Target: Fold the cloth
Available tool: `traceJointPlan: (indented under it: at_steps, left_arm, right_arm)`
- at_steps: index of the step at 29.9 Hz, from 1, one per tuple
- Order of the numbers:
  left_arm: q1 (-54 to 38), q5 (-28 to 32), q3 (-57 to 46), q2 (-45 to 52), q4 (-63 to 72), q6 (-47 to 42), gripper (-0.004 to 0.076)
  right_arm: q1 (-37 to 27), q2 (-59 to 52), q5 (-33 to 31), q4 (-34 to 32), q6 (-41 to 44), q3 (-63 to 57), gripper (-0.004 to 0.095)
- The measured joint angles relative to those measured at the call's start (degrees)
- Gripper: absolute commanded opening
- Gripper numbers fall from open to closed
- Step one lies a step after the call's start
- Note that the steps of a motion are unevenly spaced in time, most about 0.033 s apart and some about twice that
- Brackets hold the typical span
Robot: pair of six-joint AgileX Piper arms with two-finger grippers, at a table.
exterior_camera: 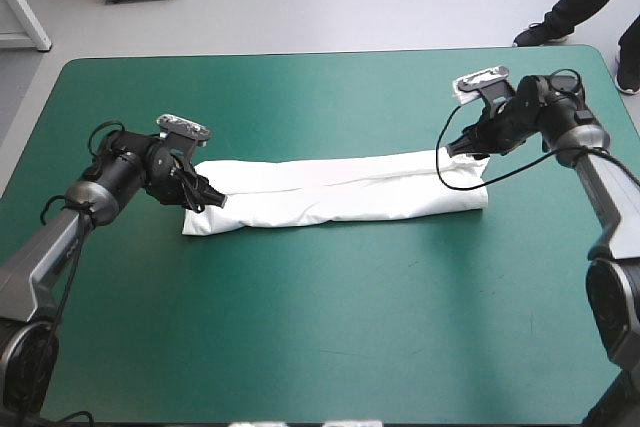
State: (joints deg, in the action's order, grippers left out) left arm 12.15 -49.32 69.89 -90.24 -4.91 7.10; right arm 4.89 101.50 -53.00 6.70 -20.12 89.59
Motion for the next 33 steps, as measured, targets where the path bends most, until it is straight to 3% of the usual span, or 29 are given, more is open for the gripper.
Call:
traceJointPlan:
  at_steps: [6,9,11,14,21,33]
  left_arm:
    - [0.6,-4.2,5.4,8.1,11.6,6.3,0.0342]
    - [2.6,-4.6,6.6,9.2,17.2,10.0,0.0293]
    - [4.3,-4.2,7.0,9.1,19.2,11.0,0.0209]
    - [7.3,-1.6,7.1,8.2,20.6,12.2,0.0007]
    - [13.3,3.9,10.3,0.9,23.9,16.3,-0.0004]
    - [15.3,1.0,23.6,-20.2,32.7,21.2,-0.0007]
  right_arm:
    - [-2.7,-9.4,-3.3,-2.9,3.1,0.1,0.0469]
    - [-3.9,-13.5,-4.3,-4.7,4.9,0.1,0.0469]
    - [-3.9,-16.3,-4.6,-6.7,6.4,-0.4,0.0469]
    - [-3.9,-19.7,-5.4,-9.2,8.8,-2.3,0.0469]
    - [-3.9,-25.8,-6.0,-10.8,12.0,-10.2,0.0468]
    - [-3.9,-24.6,-0.7,-9.7,13.7,-15.6,0.0467]
